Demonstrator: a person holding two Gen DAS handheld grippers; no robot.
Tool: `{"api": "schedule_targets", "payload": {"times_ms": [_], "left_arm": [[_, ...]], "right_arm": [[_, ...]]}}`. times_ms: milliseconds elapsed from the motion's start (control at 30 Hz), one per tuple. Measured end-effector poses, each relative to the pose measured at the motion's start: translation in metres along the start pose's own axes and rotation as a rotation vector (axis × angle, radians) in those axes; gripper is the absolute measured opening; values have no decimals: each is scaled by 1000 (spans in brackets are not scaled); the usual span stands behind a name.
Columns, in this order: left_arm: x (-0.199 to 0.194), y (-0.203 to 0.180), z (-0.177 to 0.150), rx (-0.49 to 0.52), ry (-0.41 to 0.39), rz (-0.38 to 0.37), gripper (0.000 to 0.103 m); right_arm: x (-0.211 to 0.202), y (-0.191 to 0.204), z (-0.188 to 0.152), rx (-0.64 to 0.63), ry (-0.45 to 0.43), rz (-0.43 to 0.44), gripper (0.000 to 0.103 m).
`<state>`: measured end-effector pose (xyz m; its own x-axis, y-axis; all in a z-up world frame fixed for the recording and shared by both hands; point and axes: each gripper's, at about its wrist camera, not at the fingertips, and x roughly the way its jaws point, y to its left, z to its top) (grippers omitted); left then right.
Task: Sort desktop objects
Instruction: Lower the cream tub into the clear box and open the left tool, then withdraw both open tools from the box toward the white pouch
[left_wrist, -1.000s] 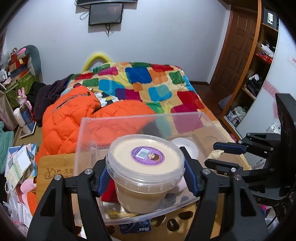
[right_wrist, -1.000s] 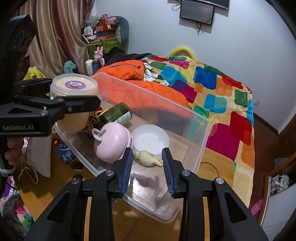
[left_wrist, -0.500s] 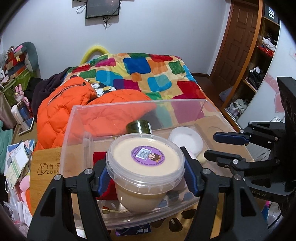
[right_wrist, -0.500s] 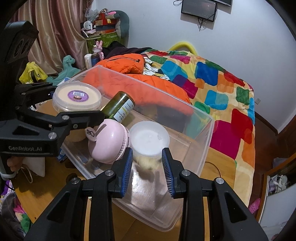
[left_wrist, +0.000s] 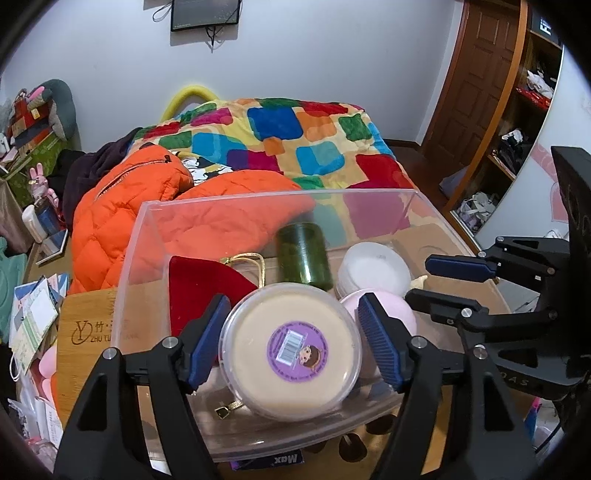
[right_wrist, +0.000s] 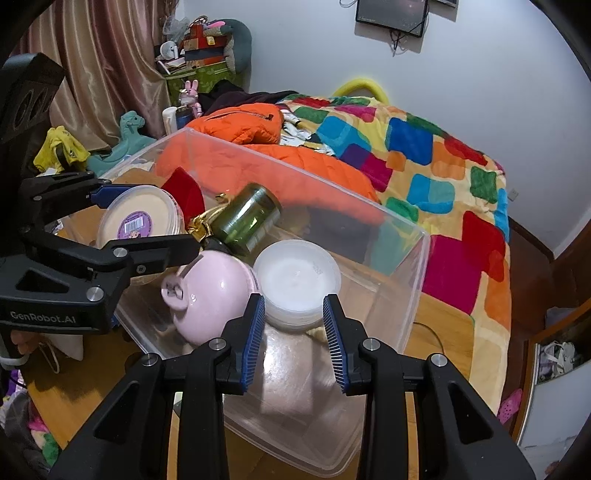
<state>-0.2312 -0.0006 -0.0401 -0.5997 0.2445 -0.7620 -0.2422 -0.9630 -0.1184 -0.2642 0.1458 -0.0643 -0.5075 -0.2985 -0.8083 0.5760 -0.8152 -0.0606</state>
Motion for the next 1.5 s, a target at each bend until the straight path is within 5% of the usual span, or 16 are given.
{"api": "schedule_targets", "payload": {"times_ms": [200,333,667,1500], "left_arm": [[-4,0,1,1,0,-4,76],[-11,0,3,-2,-10,-3,77],[-42,-5,2,6,-51,-8,89],[-98,27,-45,-18,-86,54,93]], "right_arm": [[-7,3,-1,-15,-10,-30,32],[-15,5,-3,-24,-29,-49,46],[-38,12,-11,-40,-65,-90,62],[-64,46,-46,30,-88,-69,63]]}}
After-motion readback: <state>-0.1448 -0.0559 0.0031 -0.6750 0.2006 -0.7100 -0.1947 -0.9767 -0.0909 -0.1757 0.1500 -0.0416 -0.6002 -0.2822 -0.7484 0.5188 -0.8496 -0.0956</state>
